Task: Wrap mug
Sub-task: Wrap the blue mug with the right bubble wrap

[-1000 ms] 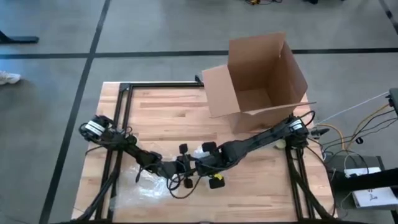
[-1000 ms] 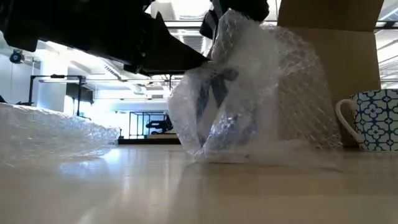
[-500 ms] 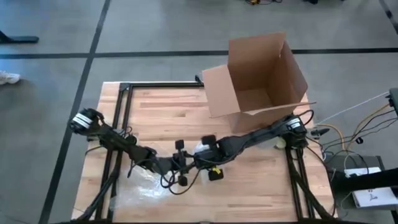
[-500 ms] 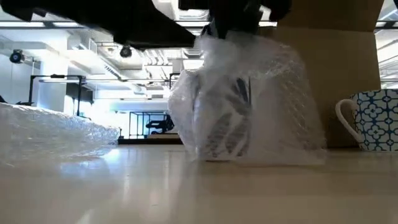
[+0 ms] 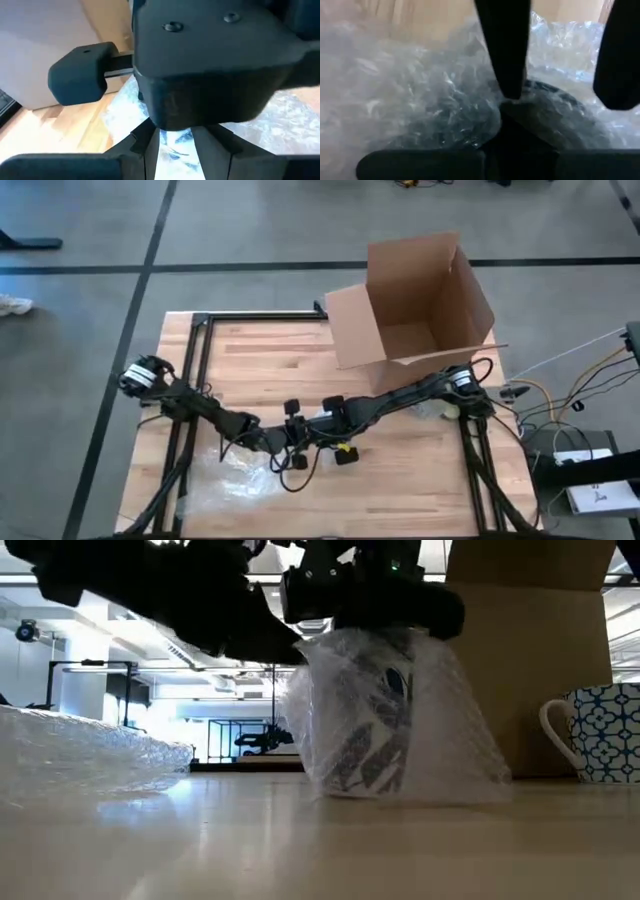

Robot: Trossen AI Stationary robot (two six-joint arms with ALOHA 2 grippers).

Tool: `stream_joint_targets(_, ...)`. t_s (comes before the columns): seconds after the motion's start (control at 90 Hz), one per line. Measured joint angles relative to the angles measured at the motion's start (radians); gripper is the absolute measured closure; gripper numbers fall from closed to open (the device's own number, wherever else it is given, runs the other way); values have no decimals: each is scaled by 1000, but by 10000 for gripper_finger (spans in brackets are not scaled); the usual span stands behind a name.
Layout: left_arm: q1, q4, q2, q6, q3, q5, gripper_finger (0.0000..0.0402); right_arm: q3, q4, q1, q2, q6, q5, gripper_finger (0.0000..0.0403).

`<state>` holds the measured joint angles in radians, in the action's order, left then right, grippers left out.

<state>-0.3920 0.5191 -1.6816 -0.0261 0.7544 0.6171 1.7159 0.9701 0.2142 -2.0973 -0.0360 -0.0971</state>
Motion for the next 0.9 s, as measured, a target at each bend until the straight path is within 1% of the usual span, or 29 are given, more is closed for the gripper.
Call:
stream_joint_targets(0.178,15,13,-4,-2,0,0,300,26,13,0,24,-5,-5,403)
stream_joint_targets(0.533,20,10,-4,-14,0,0,299,30,33,2,119,15,-8,403)
stream_joint_targets(0.7,20,5,-4,-19,1,0,302,30,142,14,181,68,-9,403)
stream_joint_targets(0.822,21,4,-4,-19,1,0,299,28,251,55,222,132,-8,403)
stream_joint_targets(0.9,21,1,0,-18,1,-1,297,3,290,86,233,184,-5,403)
